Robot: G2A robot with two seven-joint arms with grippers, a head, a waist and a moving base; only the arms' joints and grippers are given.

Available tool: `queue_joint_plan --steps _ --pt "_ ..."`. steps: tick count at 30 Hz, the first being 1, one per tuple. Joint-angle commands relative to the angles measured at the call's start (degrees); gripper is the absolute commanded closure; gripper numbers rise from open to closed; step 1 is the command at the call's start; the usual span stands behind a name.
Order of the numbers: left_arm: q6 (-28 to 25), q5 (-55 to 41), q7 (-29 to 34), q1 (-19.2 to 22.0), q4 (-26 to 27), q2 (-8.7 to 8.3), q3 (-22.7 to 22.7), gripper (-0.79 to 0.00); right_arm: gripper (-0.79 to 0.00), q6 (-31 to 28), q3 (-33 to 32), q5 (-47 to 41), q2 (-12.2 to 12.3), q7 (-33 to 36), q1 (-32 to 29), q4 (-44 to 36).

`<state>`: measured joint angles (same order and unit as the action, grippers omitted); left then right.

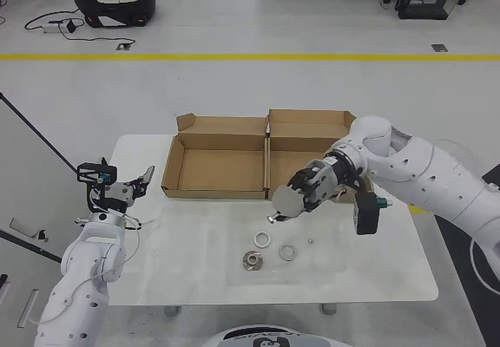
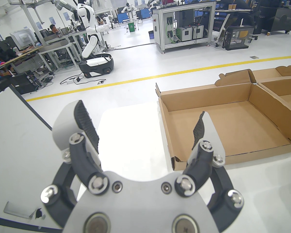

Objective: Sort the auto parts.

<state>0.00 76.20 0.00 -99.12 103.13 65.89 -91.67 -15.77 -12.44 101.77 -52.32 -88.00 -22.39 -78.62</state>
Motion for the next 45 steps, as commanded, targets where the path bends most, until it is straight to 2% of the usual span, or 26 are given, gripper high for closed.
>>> queue_joint_plan --steps 1,9,18,26,34,45 --pt "0.0 0.0 0.0 0.0 0.0 0.0 0.0 -0.785 0.0 0.17 -0.35 -2.89 -0.33 0.0 -0.22 -1.5" --pt "0.0 0.0 0.0 0.0 0.0 0.0 0.0 -0.785 0.0 1.13 -4.17 -10.74 0.48 0.0 -2.66 -7.75" --pt "0.0 0.0 0.0 0.0 0.0 0.0 0.0 -0.785 0.0 -0.02 -14.03 -17.83 2.23 0.0 -8.34 -16.42" --pt "0.0 0.0 0.0 0.0 0.0 0.0 0.0 -0.785 0.0 -0.53 -21.47 -23.88 1.52 0.0 -13.72 -22.99" --pt "0.0 0.0 0.0 0.0 0.0 0.0 0.0 -0.785 0.0 -0.54 -24.21 -27.08 -0.58 0.0 -15.74 -27.3" --pt "0.0 0.0 0.0 0.0 0.0 0.0 0.0 -0.785 0.0 -0.31 -24.42 -27.24 -0.61 0.84 -16.05 -27.64"
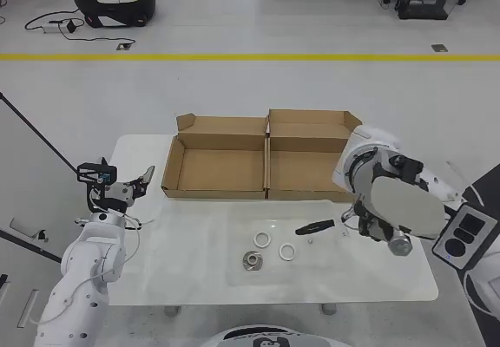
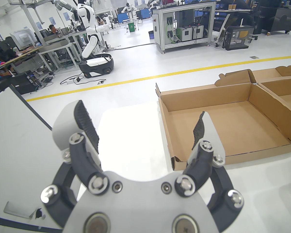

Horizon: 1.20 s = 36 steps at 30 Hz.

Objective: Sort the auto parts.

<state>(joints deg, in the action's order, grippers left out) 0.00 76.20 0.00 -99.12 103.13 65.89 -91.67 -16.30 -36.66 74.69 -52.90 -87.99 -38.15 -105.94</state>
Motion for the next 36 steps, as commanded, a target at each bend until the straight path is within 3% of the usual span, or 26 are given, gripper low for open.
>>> queue_joint_plan --steps 1,9,19,24,36 --pt "0.0 0.0 0.0 0.0 0.0 0.0 0.0 -0.785 0.0 0.56 -0.68 -1.3 -0.12 1.3 -1.03 -1.17" --pt "0.0 0.0 0.0 0.0 0.0 0.0 0.0 -0.785 0.0 0.07 -4.22 -5.92 -1.07 1.1 -5.21 -2.96" --pt "0.0 0.0 0.0 0.0 0.0 0.0 0.0 -0.785 0.0 -4.96 -7.64 4.91 -1.01 16.02 -6.36 -1.69" --pt "0.0 0.0 0.0 0.0 0.0 0.0 0.0 -0.785 0.0 -7.15 -8.74 8.21 -1.2 19.62 -6.57 -2.42" --pt "0.0 0.0 0.0 0.0 0.0 0.0 0.0 -0.785 0.0 -5.74 -7.87 1.71 -3.73 14.11 -8.83 -3.43"
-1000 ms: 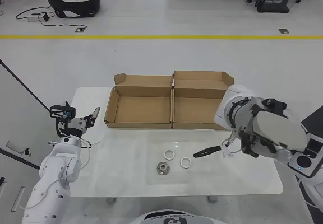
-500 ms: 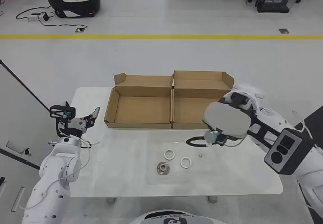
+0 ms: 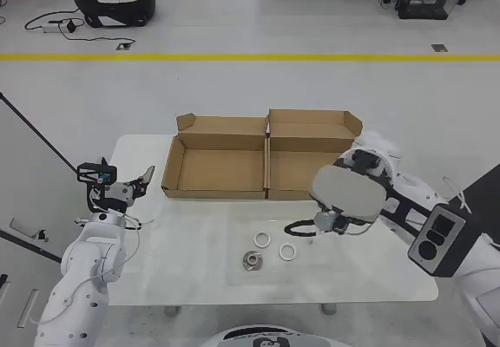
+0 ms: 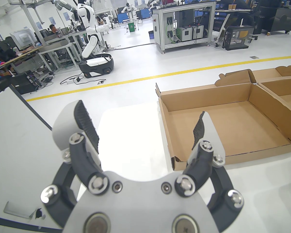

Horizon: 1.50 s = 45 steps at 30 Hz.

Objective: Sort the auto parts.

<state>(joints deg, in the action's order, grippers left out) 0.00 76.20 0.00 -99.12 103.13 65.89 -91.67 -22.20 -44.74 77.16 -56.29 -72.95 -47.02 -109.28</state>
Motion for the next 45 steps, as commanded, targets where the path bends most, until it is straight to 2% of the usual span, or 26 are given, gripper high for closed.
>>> queue_joint_plan --steps 1,7,16,24,45 --pt "0.0 0.0 0.0 0.0 0.0 0.0 0.0 -0.785 0.0 0.34 0.38 -1.04 -0.63 -1.27 0.11 0.01" --pt "0.0 0.0 0.0 0.0 0.0 0.0 0.0 -0.785 0.0 1.24 1.96 -1.86 -2.46 -1.1 0.82 1.23" --pt "0.0 0.0 0.0 0.0 0.0 0.0 0.0 -0.785 0.0 -0.3 3.14 4.59 -4.25 7.84 3.38 4.06" --pt "0.0 0.0 0.0 0.0 0.0 0.0 0.0 -0.785 0.0 -0.28 2.75 5.92 -5.3 10.72 2.86 4.0" --pt "0.0 0.0 0.0 0.0 0.0 0.0 0.0 -0.785 0.0 2.36 1.08 -0.02 -8.34 4.5 -1.95 1.51"
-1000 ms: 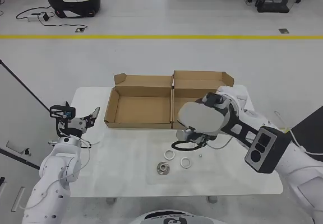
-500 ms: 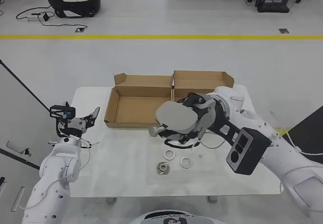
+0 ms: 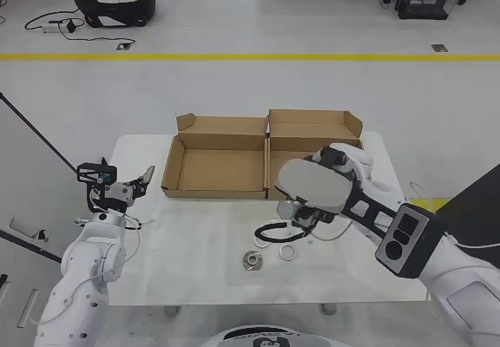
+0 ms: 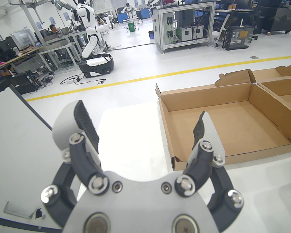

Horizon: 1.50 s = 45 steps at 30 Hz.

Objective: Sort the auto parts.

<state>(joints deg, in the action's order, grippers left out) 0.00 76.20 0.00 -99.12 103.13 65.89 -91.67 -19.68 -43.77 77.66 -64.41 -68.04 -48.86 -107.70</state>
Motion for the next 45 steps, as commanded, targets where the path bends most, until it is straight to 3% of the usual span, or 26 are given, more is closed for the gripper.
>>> queue_joint_plan --steps 1,24,37,45 --pt "0.0 0.0 0.0 0.0 0.0 0.0 0.0 -0.785 0.0 -0.21 0.13 -0.56 -0.28 -0.47 -0.11 -0.04" --pt "0.0 0.0 0.0 0.0 0.0 0.0 0.0 -0.785 0.0 -0.07 0.05 -0.71 -0.31 0.2 -0.42 -0.35" --pt "0.0 0.0 0.0 0.0 0.0 0.0 0.0 -0.785 0.0 -4.55 -6.63 2.17 0.33 -3.94 -6.3 -3.93" --pt "0.0 0.0 0.0 0.0 0.0 0.0 0.0 -0.785 0.0 -4.68 -6.74 2.27 0.33 -4.11 -6.38 -3.94"
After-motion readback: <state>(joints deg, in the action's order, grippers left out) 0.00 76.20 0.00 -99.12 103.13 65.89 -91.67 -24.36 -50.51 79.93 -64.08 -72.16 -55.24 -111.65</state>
